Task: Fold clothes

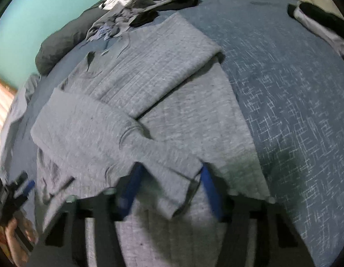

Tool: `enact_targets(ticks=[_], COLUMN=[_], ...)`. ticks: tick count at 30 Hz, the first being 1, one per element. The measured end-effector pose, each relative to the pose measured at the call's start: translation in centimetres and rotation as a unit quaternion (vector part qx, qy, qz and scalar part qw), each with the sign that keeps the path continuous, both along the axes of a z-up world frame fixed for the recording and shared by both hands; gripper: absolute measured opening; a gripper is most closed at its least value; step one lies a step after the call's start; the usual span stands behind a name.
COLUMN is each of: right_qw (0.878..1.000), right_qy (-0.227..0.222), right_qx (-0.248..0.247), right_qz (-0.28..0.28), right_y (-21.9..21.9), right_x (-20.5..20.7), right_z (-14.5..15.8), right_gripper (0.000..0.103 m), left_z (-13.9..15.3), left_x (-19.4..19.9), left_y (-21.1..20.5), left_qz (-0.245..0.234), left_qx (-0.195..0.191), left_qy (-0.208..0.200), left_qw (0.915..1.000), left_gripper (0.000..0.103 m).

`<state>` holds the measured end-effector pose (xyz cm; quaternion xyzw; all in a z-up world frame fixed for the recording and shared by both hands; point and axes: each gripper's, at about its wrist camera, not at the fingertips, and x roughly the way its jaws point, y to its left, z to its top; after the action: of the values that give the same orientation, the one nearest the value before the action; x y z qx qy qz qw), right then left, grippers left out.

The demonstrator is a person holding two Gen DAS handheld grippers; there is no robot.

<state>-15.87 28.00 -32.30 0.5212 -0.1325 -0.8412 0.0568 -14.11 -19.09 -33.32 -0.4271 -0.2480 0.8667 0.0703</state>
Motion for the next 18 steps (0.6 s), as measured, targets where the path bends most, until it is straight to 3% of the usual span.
enact_targets(ticks=[1,3,6,15,18], right_qw=[1.0,1.0,0.999,0.995,0.996], right_qy=[0.003,0.013,0.029,0.083,0.075], right_qx=[0.004,0.009,0.0,-0.015,-0.009], right_qz=[0.005,0.015,0.026,0.056,0.041], right_y=[-0.2,-0.5,-0.4,1.2,2.4], right_x=[0.1,0.5,0.9,4.1,4.3], right_z=[0.1,0.6,1.4,7.9,7.3], right_gripper=[0.03,0.01,0.008,0.007,0.007], left_z=[0.0,0.0,0.0,0.1,0.1], left_x=[0.0,0.1,0.2,0.3,0.4], left_y=[0.0,0.0,-0.2,-0.9,-0.8], left_qz=[0.0,0.0,0.004,0.013,0.012], left_qx=[-0.001,-0.002,-0.004,-0.001,-0.001], left_qy=[0.0,0.0,0.001,0.003,0.002], left_qw=[1.0,1.0,1.0,0.9999,0.9999], left_gripper=[0.089,0.089,0.089,0.089,0.089])
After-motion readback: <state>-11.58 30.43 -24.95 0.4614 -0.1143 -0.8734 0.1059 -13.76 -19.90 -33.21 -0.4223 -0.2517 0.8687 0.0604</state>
